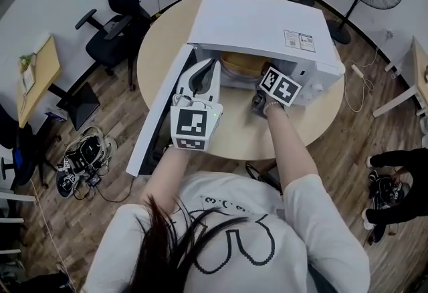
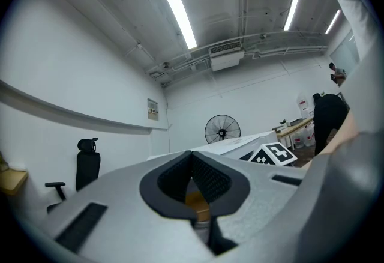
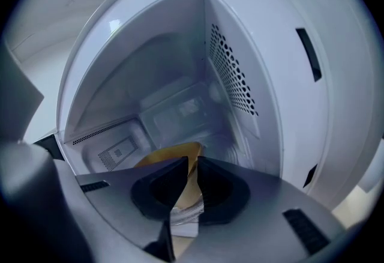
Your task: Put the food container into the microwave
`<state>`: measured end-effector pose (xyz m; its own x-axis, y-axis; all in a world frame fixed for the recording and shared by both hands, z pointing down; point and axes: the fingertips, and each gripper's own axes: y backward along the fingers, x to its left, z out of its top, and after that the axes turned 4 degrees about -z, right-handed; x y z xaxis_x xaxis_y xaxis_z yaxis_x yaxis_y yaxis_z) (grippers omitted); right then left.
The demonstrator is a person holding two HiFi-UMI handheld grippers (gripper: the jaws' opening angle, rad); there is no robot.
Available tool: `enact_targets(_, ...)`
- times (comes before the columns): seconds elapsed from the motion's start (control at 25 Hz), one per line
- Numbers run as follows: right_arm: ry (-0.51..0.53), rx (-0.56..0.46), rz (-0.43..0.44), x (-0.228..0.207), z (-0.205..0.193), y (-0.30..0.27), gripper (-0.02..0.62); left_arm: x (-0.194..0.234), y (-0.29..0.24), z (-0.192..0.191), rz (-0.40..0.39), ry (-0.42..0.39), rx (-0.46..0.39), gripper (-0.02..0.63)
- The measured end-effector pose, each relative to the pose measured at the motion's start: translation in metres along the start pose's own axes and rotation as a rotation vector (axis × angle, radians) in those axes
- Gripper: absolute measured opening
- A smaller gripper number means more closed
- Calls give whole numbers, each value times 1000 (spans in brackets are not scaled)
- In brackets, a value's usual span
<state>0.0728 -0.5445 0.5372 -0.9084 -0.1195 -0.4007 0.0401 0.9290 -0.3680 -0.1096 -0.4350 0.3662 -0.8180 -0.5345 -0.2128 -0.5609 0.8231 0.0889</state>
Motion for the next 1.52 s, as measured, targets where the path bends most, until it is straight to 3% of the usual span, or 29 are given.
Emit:
enact_targets(0.28,42,-31,49,10,4,3,118,-2,1,-1,4,5,8,8)
enact_targets(1.52,234,112,189,32,22,76,123,2,1,27,117,109,76,8)
